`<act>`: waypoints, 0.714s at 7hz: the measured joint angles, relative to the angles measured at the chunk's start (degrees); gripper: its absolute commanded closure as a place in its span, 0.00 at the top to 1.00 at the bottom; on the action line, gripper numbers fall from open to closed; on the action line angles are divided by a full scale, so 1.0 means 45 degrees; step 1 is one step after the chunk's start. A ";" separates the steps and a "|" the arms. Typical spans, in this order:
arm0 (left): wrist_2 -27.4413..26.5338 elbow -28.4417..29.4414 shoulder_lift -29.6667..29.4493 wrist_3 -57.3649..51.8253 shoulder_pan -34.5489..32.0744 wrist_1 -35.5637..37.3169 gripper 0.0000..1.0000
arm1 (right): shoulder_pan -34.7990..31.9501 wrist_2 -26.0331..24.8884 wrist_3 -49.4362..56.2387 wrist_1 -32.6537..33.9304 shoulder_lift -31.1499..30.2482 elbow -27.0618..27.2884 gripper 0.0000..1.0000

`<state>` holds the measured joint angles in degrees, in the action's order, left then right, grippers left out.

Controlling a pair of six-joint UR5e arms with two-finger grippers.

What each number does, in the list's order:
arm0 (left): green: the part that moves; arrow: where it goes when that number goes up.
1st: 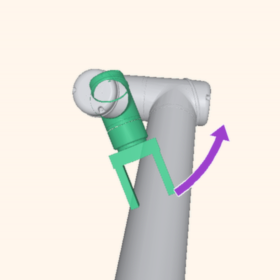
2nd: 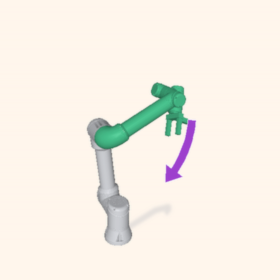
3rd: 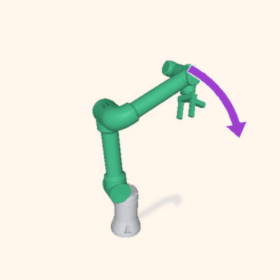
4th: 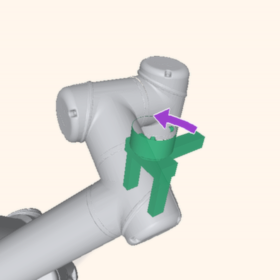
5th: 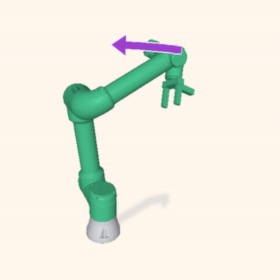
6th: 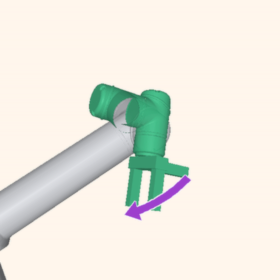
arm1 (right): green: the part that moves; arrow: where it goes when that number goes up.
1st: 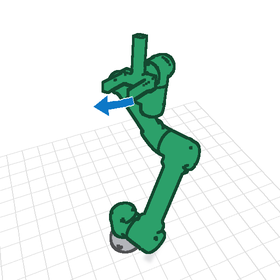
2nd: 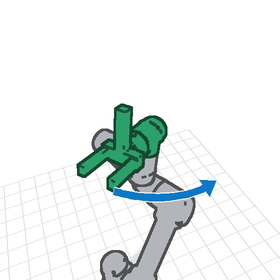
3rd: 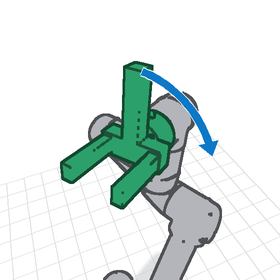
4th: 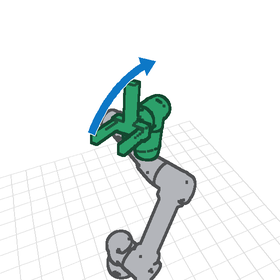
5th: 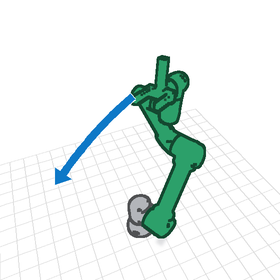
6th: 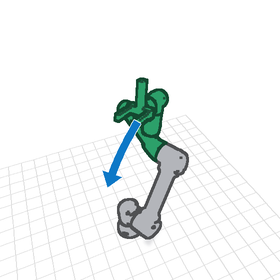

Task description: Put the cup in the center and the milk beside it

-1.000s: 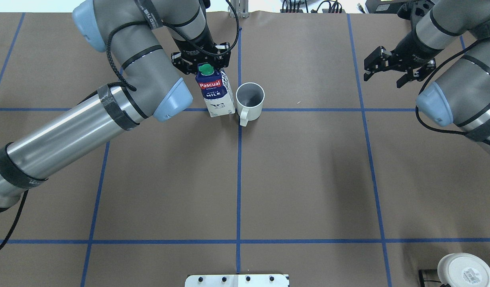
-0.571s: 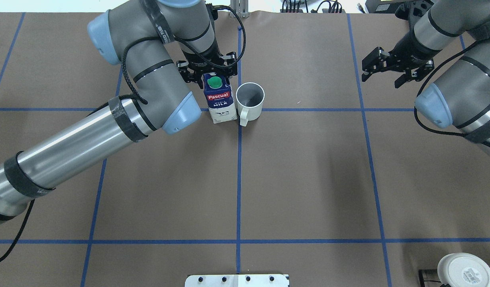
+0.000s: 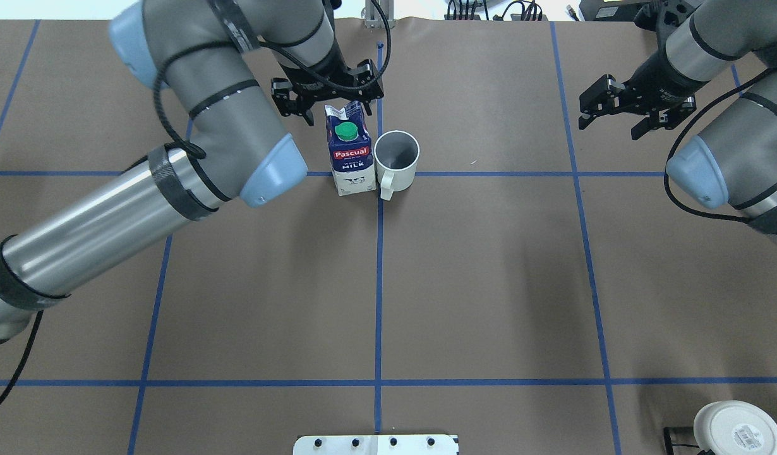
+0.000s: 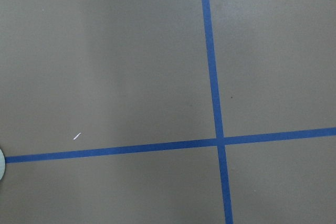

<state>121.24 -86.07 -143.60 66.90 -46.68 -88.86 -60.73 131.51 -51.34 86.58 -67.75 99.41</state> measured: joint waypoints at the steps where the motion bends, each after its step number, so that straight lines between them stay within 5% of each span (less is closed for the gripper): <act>1: 0.0459 -0.1131 0.0566 -0.0436 -0.0559 0.0820 0.98 | -0.0006 -0.0346 0.0011 -0.0011 -0.0103 0.0063 1.00; 3: 0.0771 -0.3716 0.3285 -0.2706 -0.1535 0.1421 0.98 | -0.0006 -0.1303 0.0092 -0.0447 -0.0507 0.0015 1.00; 5: 0.0770 -0.4716 0.5712 -0.4166 -0.2753 0.1108 0.98 | -0.0349 -0.1474 0.0252 -0.1162 -0.1125 -0.0084 1.00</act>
<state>124.71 -107.29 -117.90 48.16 -59.06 -83.87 -62.30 124.88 -50.21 81.36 -72.81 99.04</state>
